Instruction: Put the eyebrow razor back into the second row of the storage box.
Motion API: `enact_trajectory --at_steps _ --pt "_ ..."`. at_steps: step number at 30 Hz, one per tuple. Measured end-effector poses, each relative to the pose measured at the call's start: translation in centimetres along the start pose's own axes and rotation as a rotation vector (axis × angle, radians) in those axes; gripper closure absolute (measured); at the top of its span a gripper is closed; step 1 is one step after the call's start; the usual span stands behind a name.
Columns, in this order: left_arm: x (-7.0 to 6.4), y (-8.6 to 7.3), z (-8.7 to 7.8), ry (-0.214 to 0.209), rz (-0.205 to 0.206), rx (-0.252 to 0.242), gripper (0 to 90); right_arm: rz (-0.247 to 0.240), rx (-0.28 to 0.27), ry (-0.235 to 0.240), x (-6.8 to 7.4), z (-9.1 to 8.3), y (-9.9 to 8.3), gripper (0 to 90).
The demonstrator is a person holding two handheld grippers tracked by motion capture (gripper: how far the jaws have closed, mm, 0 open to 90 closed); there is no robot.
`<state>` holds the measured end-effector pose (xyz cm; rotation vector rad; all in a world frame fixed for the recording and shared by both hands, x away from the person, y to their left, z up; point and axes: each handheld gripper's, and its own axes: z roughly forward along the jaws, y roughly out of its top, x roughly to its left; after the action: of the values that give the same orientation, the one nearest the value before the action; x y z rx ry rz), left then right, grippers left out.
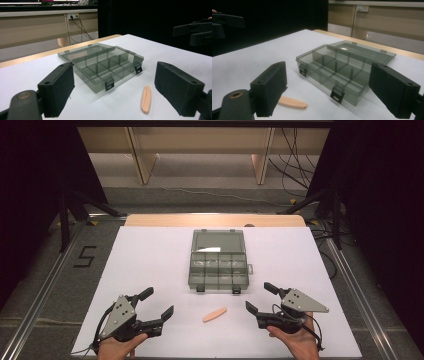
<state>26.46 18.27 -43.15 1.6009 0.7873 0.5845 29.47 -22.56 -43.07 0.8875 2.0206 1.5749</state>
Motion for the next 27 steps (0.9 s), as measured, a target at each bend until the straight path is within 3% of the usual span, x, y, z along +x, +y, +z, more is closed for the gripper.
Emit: enact_trajectory --at_steps 9,17,27 --pt "-0.1 0.0 0.0 -0.001 -0.002 -0.001 16.1 0.007 -0.011 0.023 0.0 0.0 0.2 16.0" --pt "-0.1 0.0 0.1 -0.009 0.000 -0.013 16.1 -0.013 -0.002 0.027 0.1 0.0 0.6 15.8" --pt "-0.1 0.0 0.0 -0.001 0.000 -0.001 16.1 -0.051 0.020 0.074 0.5 0.6 1.1 15.7"
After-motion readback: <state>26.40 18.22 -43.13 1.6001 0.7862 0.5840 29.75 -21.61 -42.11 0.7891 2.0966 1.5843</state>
